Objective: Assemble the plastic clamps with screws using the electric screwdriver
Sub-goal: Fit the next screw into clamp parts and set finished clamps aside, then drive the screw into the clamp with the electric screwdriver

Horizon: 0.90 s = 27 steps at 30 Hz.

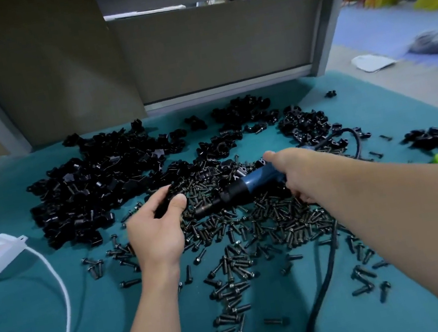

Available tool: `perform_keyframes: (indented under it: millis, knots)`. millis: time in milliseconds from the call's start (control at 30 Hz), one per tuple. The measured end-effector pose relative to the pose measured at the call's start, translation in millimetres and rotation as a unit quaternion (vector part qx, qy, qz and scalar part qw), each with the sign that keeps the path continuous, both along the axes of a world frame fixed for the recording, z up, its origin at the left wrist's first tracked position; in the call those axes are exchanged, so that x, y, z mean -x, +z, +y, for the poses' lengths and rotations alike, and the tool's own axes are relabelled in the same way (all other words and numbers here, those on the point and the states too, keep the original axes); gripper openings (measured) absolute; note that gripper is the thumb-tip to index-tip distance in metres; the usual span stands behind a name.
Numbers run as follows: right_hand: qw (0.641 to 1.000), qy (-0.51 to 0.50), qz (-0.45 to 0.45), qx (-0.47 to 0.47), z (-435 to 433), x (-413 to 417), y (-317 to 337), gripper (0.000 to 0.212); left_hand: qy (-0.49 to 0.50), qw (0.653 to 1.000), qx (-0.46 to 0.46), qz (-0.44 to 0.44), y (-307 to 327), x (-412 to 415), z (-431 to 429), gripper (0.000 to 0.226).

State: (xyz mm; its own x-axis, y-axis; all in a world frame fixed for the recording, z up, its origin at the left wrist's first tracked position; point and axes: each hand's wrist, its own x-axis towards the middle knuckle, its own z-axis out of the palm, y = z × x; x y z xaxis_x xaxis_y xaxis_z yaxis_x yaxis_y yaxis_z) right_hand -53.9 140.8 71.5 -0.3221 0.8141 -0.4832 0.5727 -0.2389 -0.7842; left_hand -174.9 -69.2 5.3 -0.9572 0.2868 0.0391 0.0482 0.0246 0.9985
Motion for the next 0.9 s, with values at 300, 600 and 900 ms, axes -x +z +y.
perform_keyframes:
  millis: [300,600,900]
  knots:
    - [0.970,-0.162,0.177,0.029,0.5,10.7,6.8,0.048,-0.014,1.000,0.008,-0.017,1.0,1.0,1.9,0.036]
    - [0.926,0.074,0.337,-0.150,-5.7,-17.7,60.8,0.023,-0.014,0.998,0.063,0.017,4.7,-3.6,2.6,0.036]
    - [0.881,0.145,0.416,-0.172,-37.3,-12.3,30.5,0.053,-0.007,0.989,0.126,0.079,4.4,-6.9,0.7,0.037]
